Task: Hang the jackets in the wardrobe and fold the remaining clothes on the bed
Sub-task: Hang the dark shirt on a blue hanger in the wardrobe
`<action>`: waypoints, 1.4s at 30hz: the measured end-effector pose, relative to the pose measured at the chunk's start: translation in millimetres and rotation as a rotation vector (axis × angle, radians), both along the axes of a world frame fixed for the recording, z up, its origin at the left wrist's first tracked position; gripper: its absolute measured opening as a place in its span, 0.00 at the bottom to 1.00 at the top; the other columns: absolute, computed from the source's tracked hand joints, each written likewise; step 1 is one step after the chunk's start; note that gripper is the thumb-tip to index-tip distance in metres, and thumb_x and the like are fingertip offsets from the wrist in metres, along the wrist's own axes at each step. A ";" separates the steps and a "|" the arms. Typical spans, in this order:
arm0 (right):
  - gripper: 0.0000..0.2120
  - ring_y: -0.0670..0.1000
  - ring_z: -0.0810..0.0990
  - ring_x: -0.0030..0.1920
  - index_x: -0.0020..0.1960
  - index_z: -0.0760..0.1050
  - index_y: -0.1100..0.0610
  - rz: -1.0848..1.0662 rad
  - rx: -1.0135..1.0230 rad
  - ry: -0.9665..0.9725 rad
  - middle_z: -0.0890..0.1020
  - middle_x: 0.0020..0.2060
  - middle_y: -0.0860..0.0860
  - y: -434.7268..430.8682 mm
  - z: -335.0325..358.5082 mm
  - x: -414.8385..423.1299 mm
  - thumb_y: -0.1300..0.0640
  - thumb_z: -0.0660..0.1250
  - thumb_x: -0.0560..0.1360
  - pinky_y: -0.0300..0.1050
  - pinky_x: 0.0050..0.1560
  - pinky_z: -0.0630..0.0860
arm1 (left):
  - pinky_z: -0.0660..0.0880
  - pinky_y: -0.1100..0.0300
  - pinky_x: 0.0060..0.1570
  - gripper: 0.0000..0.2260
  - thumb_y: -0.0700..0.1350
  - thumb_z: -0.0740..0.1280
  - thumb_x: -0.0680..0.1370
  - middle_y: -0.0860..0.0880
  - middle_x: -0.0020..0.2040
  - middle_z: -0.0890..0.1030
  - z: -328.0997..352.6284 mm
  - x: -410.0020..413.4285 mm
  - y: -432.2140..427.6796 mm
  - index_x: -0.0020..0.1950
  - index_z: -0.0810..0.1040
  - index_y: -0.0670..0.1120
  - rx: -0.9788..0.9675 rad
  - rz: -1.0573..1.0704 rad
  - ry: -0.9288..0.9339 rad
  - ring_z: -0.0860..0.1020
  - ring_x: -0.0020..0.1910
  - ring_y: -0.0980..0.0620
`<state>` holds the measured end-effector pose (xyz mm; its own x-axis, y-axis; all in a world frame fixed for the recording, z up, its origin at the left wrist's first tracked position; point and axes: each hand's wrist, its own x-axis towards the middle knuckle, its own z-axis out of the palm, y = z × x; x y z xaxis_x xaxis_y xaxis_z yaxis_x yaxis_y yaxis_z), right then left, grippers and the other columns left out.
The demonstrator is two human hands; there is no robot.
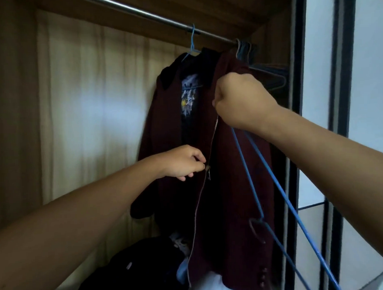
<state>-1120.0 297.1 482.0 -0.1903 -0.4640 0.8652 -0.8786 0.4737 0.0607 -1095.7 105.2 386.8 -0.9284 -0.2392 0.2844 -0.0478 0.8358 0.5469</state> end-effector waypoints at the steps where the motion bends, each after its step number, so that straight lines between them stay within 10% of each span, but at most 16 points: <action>1: 0.05 0.60 0.77 0.40 0.47 0.78 0.61 0.011 0.010 0.006 0.79 0.40 0.57 -8.4 -1.1 7.0 0.59 0.66 0.77 0.49 0.39 0.74 | 0.82 0.62 0.42 0.12 0.48 0.66 0.81 0.51 0.54 0.80 -2.7 7.6 -5.6 0.65 0.78 0.53 0.006 0.015 -0.008 0.82 0.51 0.53; 12: 0.07 0.62 0.81 0.54 0.50 0.80 0.59 0.323 0.013 -0.121 0.84 0.51 0.59 -107.6 -23.4 44.3 0.57 0.65 0.79 0.58 0.56 0.79 | 0.77 0.57 0.46 0.11 0.47 0.58 0.83 0.54 0.47 0.86 -28.4 126.0 -87.9 0.52 0.81 0.52 0.149 0.239 -0.167 0.85 0.46 0.54; 19: 0.05 0.53 0.81 0.36 0.45 0.76 0.54 0.562 -0.131 -0.271 0.82 0.35 0.52 -160.4 -32.8 43.4 0.56 0.63 0.79 0.45 0.41 0.74 | 0.69 0.56 0.44 0.15 0.49 0.65 0.68 0.53 0.49 0.86 -60.6 191.4 -118.2 0.53 0.81 0.55 0.130 0.370 -0.288 0.83 0.55 0.51; 25: 0.10 0.44 0.77 0.23 0.41 0.78 0.51 0.732 -0.260 -0.535 0.82 0.30 0.51 -190.2 -54.3 7.9 0.55 0.63 0.80 0.42 0.26 0.76 | 0.71 0.56 0.41 0.15 0.54 0.68 0.80 0.51 0.47 0.79 -83.3 204.2 -137.9 0.66 0.73 0.54 0.103 0.552 -0.161 0.80 0.47 0.50; 30: 0.13 0.45 0.74 0.20 0.40 0.77 0.51 0.766 -0.327 -0.797 0.79 0.29 0.54 -195.2 -92.7 -27.8 0.59 0.62 0.82 0.40 0.21 0.74 | 0.75 0.52 0.37 0.08 0.44 0.68 0.81 0.44 0.36 0.78 -91.5 186.4 -144.0 0.50 0.71 0.44 0.104 0.630 0.173 0.79 0.35 0.45; 35: 0.10 0.51 0.74 0.26 0.45 0.77 0.59 0.613 0.059 -1.022 0.78 0.34 0.59 -180.4 -150.2 -60.9 0.58 0.62 0.83 0.47 0.25 0.81 | 0.75 0.60 0.23 0.10 0.37 0.62 0.83 0.44 0.36 0.76 -100.3 162.6 -154.8 0.45 0.66 0.49 0.203 0.655 0.277 0.77 0.27 0.48; 42: 0.17 0.53 0.76 0.32 0.52 0.78 0.64 0.486 0.577 -1.144 0.78 0.38 0.60 -176.9 -248.2 -83.7 0.49 0.62 0.84 0.48 0.35 0.81 | 0.67 0.70 0.29 0.11 0.35 0.63 0.77 0.51 0.37 0.77 -150.2 125.5 -163.1 0.43 0.72 0.52 -0.056 0.634 0.184 0.74 0.32 0.53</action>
